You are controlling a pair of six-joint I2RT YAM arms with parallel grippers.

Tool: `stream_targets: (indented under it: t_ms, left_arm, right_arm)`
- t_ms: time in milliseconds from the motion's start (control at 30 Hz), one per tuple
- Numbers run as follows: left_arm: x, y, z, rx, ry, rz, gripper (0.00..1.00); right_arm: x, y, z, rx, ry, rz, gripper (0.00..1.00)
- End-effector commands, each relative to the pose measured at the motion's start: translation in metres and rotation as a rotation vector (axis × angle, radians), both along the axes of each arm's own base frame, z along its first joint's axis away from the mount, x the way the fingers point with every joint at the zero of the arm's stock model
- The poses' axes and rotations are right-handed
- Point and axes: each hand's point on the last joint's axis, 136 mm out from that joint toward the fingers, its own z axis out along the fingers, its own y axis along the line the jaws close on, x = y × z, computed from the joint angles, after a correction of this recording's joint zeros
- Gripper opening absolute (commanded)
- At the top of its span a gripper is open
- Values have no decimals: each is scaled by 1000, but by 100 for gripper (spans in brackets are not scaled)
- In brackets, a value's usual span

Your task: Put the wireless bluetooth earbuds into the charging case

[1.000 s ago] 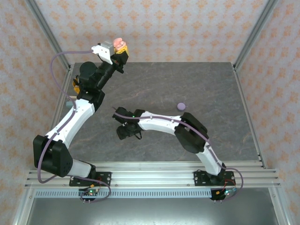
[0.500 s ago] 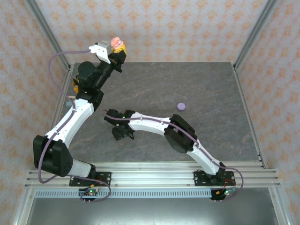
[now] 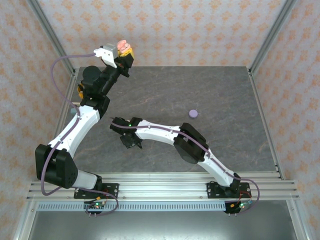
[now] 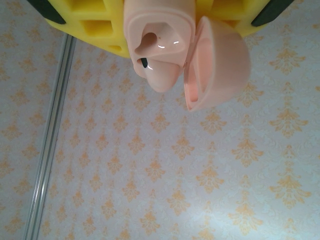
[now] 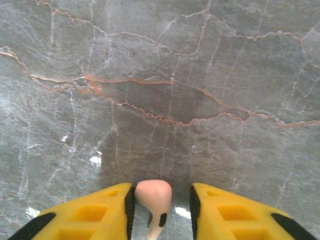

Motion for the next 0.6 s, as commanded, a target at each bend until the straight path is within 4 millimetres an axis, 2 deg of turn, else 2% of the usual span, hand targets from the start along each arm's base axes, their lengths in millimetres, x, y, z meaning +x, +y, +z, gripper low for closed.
stream_targets:
  t_ms: [0,267,367,567]
  left_arm:
    - [-9,7,19,-31,-61,10,0]
    - [-9,6,16,-30,-50,2,0]
    - [-8,5,15,-30,-43,-4,0]
    - [-6,0,8,-35,-19,-34,0]
  right_arm:
    - [-9,-7,-18,-56,25,-3,30]
    - [4,-27,-2,-44,-24,-63,22]
    - [13,-45,7,-19,-41,-114,21]
    - [34,-93,28,21,-88,-236,21]
